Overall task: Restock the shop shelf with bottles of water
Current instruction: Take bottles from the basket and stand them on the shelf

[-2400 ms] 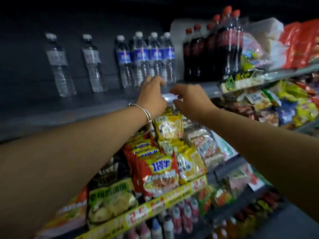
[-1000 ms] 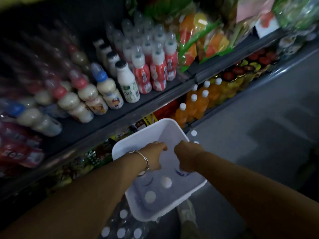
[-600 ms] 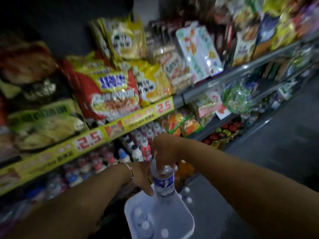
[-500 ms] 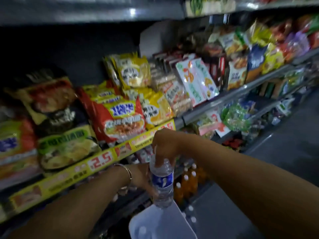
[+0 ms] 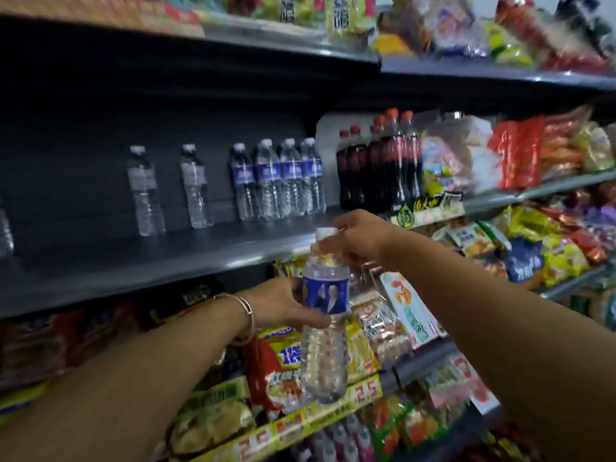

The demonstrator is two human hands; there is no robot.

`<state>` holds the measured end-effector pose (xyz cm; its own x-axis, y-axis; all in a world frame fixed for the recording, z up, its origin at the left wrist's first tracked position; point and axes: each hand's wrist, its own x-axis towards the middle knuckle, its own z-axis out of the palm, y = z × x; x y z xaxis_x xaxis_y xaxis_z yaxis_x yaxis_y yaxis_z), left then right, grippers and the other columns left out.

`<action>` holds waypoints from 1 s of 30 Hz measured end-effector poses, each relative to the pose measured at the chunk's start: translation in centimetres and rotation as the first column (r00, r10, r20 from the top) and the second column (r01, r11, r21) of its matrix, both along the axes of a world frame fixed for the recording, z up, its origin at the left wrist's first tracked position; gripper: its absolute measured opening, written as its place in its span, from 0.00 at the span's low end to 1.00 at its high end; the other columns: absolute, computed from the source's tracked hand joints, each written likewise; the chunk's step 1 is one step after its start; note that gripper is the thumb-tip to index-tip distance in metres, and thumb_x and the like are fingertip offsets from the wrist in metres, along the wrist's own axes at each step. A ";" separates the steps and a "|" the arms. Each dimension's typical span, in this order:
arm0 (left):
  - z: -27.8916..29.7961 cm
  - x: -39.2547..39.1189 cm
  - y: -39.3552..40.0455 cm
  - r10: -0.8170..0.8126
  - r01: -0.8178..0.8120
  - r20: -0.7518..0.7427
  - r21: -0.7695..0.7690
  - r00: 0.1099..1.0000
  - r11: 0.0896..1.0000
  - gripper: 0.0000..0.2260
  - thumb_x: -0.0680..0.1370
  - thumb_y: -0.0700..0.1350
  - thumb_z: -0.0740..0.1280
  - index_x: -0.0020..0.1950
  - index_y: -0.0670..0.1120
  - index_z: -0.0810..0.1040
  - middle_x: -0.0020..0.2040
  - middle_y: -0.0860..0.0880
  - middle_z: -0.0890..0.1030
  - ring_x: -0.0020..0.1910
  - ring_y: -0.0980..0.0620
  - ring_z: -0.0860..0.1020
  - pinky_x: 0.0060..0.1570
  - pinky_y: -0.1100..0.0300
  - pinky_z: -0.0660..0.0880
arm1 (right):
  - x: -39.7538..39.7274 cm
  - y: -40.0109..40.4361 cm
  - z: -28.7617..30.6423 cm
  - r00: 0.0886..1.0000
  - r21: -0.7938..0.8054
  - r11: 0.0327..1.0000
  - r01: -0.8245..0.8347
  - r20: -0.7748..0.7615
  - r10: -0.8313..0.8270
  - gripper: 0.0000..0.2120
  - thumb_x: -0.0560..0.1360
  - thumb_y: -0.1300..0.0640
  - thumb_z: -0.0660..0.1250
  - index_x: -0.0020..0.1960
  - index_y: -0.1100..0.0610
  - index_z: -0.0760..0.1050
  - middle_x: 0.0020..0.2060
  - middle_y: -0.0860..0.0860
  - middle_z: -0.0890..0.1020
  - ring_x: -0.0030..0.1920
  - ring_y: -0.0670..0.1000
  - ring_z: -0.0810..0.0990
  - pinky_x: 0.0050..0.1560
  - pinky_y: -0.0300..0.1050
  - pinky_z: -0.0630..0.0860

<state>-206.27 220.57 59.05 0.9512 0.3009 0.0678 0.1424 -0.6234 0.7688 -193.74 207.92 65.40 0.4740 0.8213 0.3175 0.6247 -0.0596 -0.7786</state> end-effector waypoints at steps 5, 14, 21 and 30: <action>6.4 0.3 0.6 0.127 -0.129 0.100 0.017 0.987 0.991 0.18 0.62 0.51 0.78 0.49 0.48 0.80 0.43 0.51 0.83 0.41 0.53 0.80 0.44 0.56 0.76 | 0.4 1.5 4.6 1.000 0.131 0.991 0.018 0.001 -0.018 0.20 0.65 0.44 0.76 0.40 0.60 0.73 0.29 0.52 0.71 0.29 0.50 0.68 0.32 0.43 0.65; 15.3 2.1 2.2 0.293 -0.341 0.407 0.049 0.865 0.939 0.16 0.68 0.54 0.73 0.51 0.49 0.77 0.45 0.51 0.82 0.43 0.56 0.80 0.35 0.63 0.76 | 1.3 5.6 9.8 0.971 0.225 0.970 -0.087 -0.200 0.134 0.23 0.65 0.48 0.77 0.54 0.59 0.78 0.44 0.54 0.84 0.41 0.52 0.83 0.41 0.45 0.79; 17.6 4.3 6.9 0.209 -0.175 0.398 -0.120 0.893 0.977 0.07 0.74 0.39 0.69 0.52 0.44 0.78 0.45 0.50 0.83 0.44 0.55 0.80 0.47 0.63 0.76 | 5.0 10.8 12.7 0.901 0.433 0.899 -0.061 -0.363 0.236 0.22 0.68 0.55 0.75 0.58 0.65 0.76 0.49 0.60 0.83 0.41 0.56 0.80 0.44 0.50 0.78; 14.3 8.4 14.2 0.350 -0.336 0.306 -0.101 0.885 0.936 0.14 0.68 0.36 0.74 0.53 0.40 0.80 0.44 0.47 0.84 0.43 0.53 0.82 0.42 0.65 0.79 | 9.7 18.5 10.1 0.806 0.448 0.869 -0.211 -0.423 0.414 0.13 0.74 0.61 0.68 0.57 0.64 0.74 0.46 0.57 0.82 0.42 0.53 0.81 0.47 0.50 0.78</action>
